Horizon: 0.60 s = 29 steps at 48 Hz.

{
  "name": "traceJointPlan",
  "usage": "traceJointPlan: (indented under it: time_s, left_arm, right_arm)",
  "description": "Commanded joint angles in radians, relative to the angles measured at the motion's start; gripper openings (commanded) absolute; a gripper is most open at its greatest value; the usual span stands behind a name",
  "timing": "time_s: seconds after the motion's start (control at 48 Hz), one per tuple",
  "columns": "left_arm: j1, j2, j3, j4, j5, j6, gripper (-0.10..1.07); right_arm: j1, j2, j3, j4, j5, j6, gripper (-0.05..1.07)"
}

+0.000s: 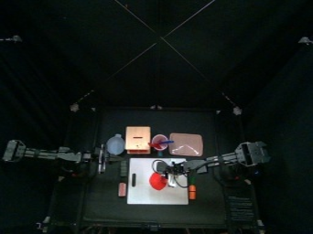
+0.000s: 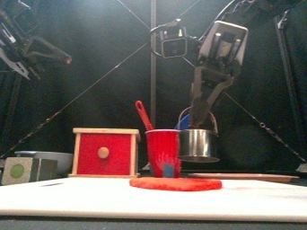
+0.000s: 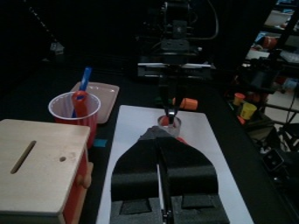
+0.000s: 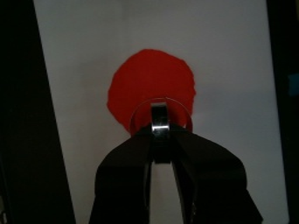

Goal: Cut dough with cookie cutter and remove excess

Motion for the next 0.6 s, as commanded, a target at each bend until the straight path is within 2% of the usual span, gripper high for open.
traceJointPlan:
  time_s: [0.0, 0.167, 0.583]
  left_arm:
    - [0.002, 0.006, -0.006, -0.003, -0.003, 0.0, -0.01]
    - [-0.002, 0.006, 0.003, -0.008, -0.003, 0.0, -0.01]
    - [-0.006, 0.006, 0.015, -0.018, -0.003, -0.002, -0.01]
  right_arm:
    - [0.0, 0.003, -0.055, 0.0, 0.015, -0.002, 0.55]
    - [0.006, 0.037, -0.081, 0.0, 0.02, -0.002, 0.55]
    - [0.009, 0.055, -0.084, 0.0, -0.009, -0.002, 0.55]
